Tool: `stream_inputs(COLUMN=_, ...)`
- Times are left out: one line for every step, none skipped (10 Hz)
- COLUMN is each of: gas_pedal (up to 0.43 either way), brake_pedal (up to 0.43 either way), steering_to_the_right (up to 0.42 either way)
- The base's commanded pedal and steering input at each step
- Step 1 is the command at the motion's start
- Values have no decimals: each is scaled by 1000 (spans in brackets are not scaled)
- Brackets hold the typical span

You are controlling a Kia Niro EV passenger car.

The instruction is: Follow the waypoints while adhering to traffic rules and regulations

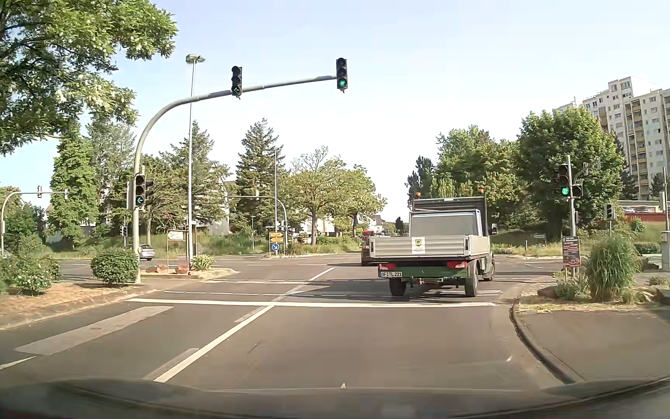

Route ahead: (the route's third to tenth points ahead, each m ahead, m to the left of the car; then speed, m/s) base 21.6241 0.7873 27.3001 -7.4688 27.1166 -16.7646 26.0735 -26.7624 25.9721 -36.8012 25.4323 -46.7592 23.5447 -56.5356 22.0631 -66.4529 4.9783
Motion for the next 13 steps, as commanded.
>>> stream_inputs(gas_pedal=28, brake_pedal=30, steering_to_the_right=24)
stream_inputs(gas_pedal=28, brake_pedal=30, steering_to_the_right=29)
stream_inputs(gas_pedal=28, brake_pedal=30, steering_to_the_right=42)
stream_inputs(gas_pedal=28, brake_pedal=30, steering_to_the_right=55)
stream_inputs(gas_pedal=28, brake_pedal=30, steering_to_the_right=67)
stream_inputs(gas_pedal=28, brake_pedal=30, steering_to_the_right=72)
stream_inputs(gas_pedal=28, brake_pedal=30, steering_to_the_right=75)
stream_inputs(gas_pedal=28, brake_pedal=30, steering_to_the_right=80)
stream_inputs(gas_pedal=28, brake_pedal=30, steering_to_the_right=88)
stream_inputs(gas_pedal=39, brake_pedal=30, steering_to_the_right=97)
stream_inputs(gas_pedal=39, brake_pedal=30, steering_to_the_right=110)
stream_inputs(gas_pedal=39, brake_pedal=30, steering_to_the_right=122)
stream_inputs(gas_pedal=39, brake_pedal=30, steering_to_the_right=134)
